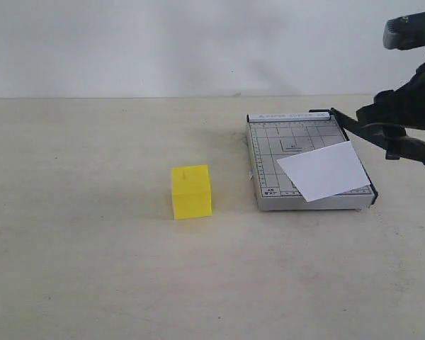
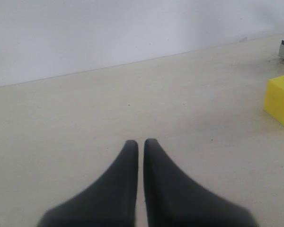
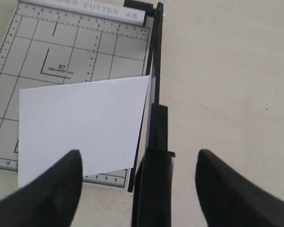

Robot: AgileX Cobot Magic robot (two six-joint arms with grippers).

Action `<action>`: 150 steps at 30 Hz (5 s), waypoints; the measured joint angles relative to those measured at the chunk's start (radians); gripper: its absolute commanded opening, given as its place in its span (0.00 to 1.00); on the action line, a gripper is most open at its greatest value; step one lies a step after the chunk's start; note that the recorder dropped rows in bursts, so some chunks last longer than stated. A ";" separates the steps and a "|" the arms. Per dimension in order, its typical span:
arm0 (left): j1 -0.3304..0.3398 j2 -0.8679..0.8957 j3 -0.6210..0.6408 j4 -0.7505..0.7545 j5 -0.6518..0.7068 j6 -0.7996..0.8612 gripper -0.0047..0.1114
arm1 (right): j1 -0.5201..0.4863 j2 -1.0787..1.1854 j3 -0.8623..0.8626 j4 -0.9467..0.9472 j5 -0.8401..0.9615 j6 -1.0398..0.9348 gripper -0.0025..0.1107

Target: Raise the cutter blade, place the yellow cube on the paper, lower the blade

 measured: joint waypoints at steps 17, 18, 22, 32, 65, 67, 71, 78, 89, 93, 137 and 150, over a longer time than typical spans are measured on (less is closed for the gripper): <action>0.000 0.000 0.000 0.000 0.000 0.000 0.08 | 0.000 -0.610 0.550 0.189 -0.413 -0.001 0.31; 0.000 0.000 0.000 0.000 0.000 0.000 0.08 | 0.000 -0.670 0.602 0.203 -0.433 0.012 0.21; 0.000 0.000 0.000 0.000 0.000 0.000 0.08 | 0.000 -0.953 0.787 0.231 -0.493 0.132 0.02; 0.000 0.000 0.000 0.000 0.000 0.000 0.08 | 0.000 -1.328 0.918 0.241 -0.399 0.262 0.02; 0.000 0.000 0.000 0.000 0.000 0.000 0.08 | 0.000 -1.339 0.947 0.239 -0.325 0.255 0.02; 0.000 0.000 0.000 0.000 0.000 0.000 0.08 | 0.000 -1.339 0.947 0.239 -0.332 0.255 0.02; 0.000 0.000 0.000 0.000 0.000 0.000 0.08 | 0.000 -1.339 0.947 0.239 -0.339 0.257 0.02; 0.000 0.000 0.000 0.000 0.000 0.000 0.08 | 0.000 -1.339 0.947 0.227 -0.339 0.161 0.02; 0.000 0.000 0.000 0.000 0.000 0.000 0.08 | 0.000 -1.339 0.947 0.221 -0.337 0.017 0.02; 0.000 0.000 0.000 0.000 0.000 0.000 0.08 | 0.000 -1.339 0.947 0.221 -0.336 0.014 0.02; -0.217 1.560 -0.848 -1.753 0.451 1.602 0.08 | 0.000 -1.339 0.947 0.219 -0.336 0.014 0.02; -0.492 1.613 -1.051 -1.756 -0.013 1.897 0.08 | 0.000 -1.339 0.947 0.219 -0.334 0.014 0.02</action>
